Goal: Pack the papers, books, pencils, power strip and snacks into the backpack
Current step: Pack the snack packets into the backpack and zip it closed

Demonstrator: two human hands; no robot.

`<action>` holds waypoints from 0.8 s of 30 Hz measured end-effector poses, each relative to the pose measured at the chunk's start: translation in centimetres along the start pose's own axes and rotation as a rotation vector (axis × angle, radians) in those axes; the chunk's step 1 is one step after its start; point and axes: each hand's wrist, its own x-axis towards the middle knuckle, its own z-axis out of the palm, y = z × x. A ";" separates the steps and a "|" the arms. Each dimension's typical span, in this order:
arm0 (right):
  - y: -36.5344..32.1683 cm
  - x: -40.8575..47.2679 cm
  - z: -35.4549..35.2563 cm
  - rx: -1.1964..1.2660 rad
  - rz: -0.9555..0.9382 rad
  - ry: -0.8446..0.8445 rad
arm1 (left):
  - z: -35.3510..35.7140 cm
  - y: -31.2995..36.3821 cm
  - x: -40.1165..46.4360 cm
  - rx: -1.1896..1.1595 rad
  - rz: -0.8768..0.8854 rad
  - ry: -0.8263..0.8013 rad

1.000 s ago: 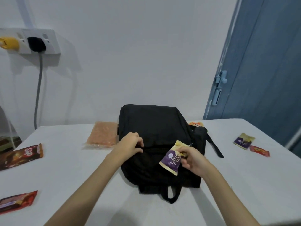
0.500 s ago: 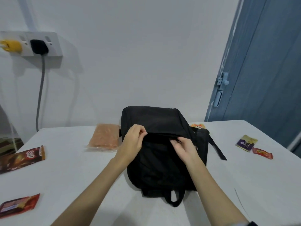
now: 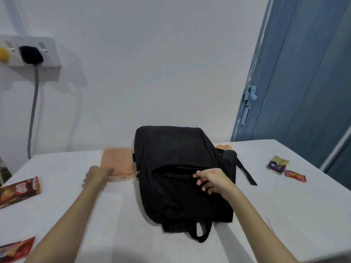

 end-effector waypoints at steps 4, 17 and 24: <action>0.0 -0.6 0.5 -0.018 -0.097 0.010 | -0.7 -0.9 0.4 -0.278 0.063 -0.171; -3.0 -1.9 4.6 0.463 -0.185 -0.183 | -8.1 5.7 -9.6 -0.930 0.563 -0.575; -2.6 -3.0 3.4 0.613 -0.246 -0.205 | -3.2 6.2 -16.8 -0.490 0.783 -0.864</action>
